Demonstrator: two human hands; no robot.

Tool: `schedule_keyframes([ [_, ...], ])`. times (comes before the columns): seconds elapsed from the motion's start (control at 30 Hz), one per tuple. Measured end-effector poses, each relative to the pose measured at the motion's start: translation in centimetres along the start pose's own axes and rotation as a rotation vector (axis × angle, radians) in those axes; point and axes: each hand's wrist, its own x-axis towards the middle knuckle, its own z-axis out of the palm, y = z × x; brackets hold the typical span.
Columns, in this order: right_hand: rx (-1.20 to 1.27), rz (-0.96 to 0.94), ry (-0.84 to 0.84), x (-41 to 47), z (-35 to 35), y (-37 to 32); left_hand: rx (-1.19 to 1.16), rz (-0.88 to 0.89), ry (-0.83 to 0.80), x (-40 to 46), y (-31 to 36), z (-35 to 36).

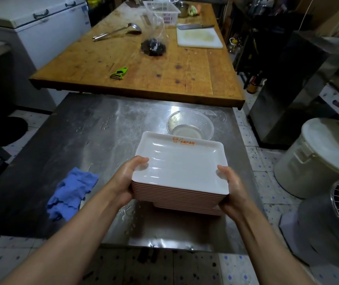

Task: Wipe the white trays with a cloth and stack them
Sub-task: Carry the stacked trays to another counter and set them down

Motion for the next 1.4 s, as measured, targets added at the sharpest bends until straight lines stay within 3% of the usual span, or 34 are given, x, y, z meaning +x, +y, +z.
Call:
schedule_keyframes([
  [0.83, -0.178, 0.021, -0.014, -0.4, 0.1, 0.2, -0.034, 0.025, 0.078, -2.1, -0.6, -0.7],
  [1.1, -0.300, -0.013, -0.133, -2.2, 5.4, 0.3, -0.122, 0.065, 0.190, -6.7, 0.0, -3.8],
  [1.4, -0.398, 0.169, -0.283, -3.9, 14.8, 4.4, -0.293, 0.212, 0.287, -13.1, 0.8, -11.3],
])
